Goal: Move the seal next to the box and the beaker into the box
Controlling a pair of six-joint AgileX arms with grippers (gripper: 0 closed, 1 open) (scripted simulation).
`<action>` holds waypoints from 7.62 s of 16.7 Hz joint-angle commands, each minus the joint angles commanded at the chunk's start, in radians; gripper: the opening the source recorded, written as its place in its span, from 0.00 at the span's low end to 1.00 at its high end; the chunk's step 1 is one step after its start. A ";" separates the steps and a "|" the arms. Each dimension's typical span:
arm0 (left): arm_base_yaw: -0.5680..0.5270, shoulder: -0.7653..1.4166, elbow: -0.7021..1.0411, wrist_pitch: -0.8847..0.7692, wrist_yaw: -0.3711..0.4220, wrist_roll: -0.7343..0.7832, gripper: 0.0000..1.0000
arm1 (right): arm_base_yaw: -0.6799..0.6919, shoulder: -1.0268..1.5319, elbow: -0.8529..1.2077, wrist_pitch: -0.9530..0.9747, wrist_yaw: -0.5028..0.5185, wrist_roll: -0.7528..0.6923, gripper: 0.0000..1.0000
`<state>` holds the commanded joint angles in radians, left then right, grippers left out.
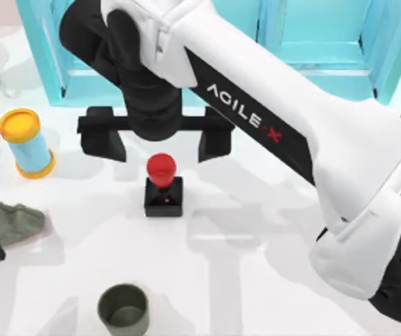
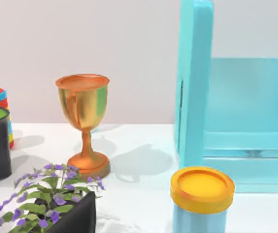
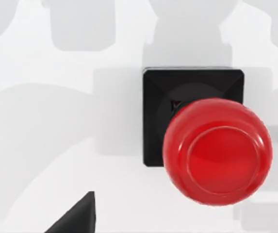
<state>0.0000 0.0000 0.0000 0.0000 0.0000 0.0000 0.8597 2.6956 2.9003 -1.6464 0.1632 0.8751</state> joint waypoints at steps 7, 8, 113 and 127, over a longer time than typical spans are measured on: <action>0.000 0.000 0.000 0.000 0.000 0.000 1.00 | -0.007 0.134 0.165 -0.034 0.001 -0.006 1.00; 0.000 0.000 0.000 0.000 0.000 0.000 1.00 | -0.008 0.174 0.218 -0.046 0.002 -0.008 1.00; 0.000 0.000 0.000 0.000 0.000 0.000 1.00 | -0.440 -1.157 -1.850 0.748 -0.102 -0.453 0.45; 0.000 0.000 0.000 0.000 0.000 0.000 1.00 | -0.440 -1.157 -1.850 0.748 -0.102 -0.453 1.00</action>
<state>0.0000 0.0000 0.0000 0.0000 0.0000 0.0000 0.4194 1.5381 1.0502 -0.8984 0.0608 0.4217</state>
